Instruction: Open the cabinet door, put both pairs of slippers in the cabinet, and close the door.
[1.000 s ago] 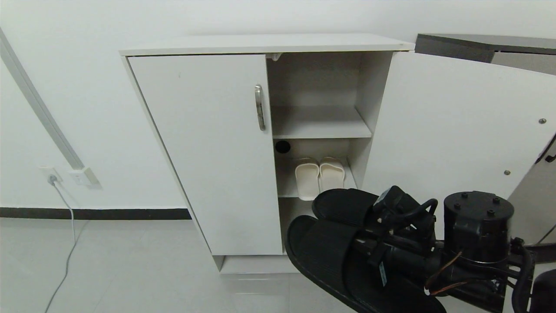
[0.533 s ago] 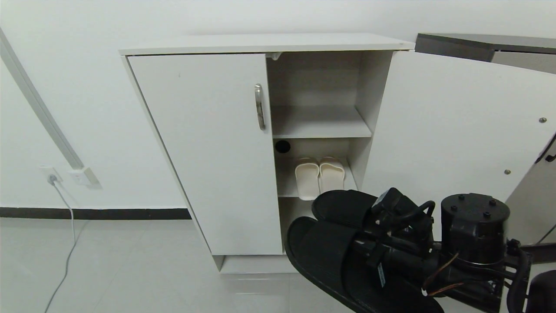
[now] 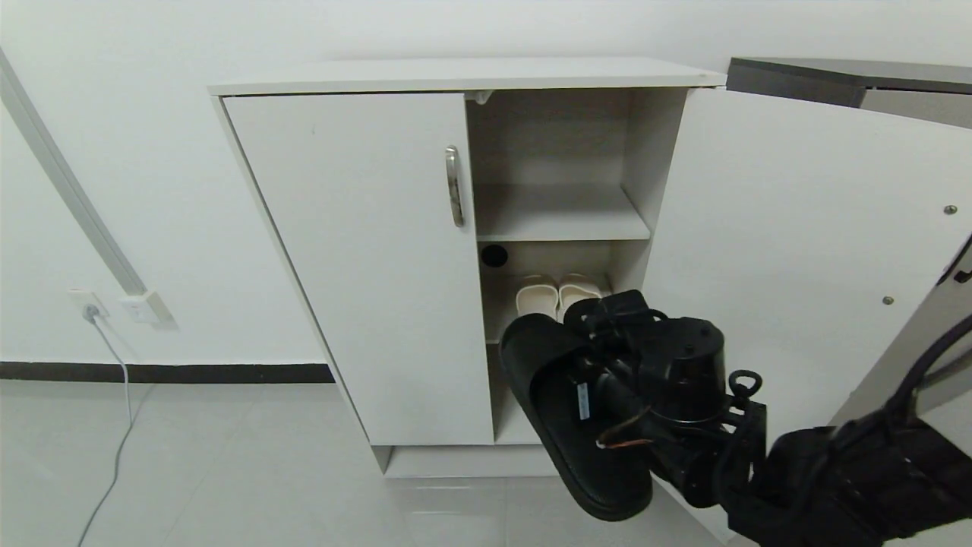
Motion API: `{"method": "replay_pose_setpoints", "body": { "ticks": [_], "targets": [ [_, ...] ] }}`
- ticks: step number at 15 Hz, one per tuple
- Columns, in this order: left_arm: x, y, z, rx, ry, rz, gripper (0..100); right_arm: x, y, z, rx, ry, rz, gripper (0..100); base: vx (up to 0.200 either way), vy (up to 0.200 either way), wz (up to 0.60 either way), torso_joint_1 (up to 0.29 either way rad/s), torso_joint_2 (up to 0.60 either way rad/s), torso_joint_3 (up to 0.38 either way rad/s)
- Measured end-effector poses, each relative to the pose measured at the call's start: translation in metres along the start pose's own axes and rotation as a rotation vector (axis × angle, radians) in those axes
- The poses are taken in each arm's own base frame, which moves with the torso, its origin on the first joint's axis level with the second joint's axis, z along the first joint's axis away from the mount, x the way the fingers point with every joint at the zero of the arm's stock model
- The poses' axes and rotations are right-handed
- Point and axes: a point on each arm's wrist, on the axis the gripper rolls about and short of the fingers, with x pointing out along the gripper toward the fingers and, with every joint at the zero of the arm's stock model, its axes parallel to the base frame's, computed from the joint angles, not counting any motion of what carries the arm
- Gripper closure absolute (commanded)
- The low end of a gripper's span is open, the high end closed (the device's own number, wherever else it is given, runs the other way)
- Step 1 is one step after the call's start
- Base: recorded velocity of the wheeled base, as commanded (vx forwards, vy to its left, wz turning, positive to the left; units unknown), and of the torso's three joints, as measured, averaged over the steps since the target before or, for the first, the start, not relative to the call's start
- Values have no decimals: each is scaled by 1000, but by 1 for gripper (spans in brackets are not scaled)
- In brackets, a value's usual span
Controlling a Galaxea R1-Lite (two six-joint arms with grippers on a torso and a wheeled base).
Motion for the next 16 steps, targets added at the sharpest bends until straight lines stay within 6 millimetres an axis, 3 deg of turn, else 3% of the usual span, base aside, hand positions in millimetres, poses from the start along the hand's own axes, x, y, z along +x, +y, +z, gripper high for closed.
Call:
{"method": "replay_pose_setpoints", "body": {
  "ticks": [4,8,12,16],
  "targets": [
    [0,0,0,0,0,0,100,28,27,8,11,13,-138,100,0,0,0,0,0,0],
    [0,0,0,1,0,1,100,37,39,27,67,92,-196,100,0,0,0,0,0,0],
    [0,0,0,1,0,1,100,48,35,66,112,45,-303,100,0,0,0,0,0,0],
    [0,0,0,2,0,2,100,61,21,88,126,-5,-322,100,0,0,0,0,0,0]
  ]
}}
